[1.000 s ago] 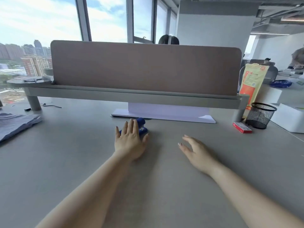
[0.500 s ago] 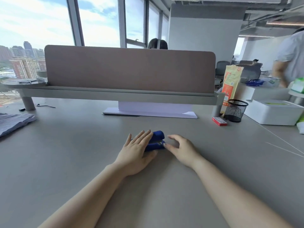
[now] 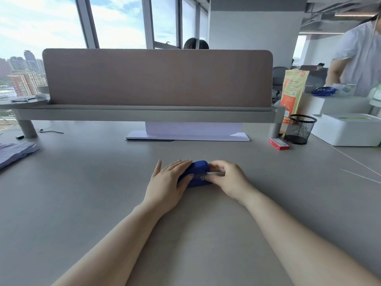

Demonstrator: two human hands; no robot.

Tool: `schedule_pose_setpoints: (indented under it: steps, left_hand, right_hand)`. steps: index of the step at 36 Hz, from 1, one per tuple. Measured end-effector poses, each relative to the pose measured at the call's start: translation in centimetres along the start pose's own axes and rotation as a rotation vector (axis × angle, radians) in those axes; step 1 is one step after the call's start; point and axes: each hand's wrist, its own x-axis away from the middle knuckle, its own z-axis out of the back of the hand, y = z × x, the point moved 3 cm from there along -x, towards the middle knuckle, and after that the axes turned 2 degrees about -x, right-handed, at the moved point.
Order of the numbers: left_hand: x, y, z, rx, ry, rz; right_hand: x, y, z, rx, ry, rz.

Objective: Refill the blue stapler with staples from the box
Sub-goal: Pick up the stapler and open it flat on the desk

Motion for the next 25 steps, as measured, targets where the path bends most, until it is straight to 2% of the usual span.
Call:
schedule_pose_setpoints:
  steps: [6, 19, 25]
  left_hand:
    - [0.1, 0.1, 0.3, 0.025, 0.077, -0.014]
    - [0.0, 0.5, 0.7, 0.082, 0.136, -0.022]
    - [-0.5, 0.6, 2.5, 0.299, 0.215, 0.053]
  right_hand:
    - [0.3, 0.0, 0.1, -0.018, 0.029, 0.03]
    - [0.8, -0.4, -0.5, -0.008, -0.034, 0.075]
    - [0.5, -0.6, -0.2, 0.046, -0.002, 0.127]
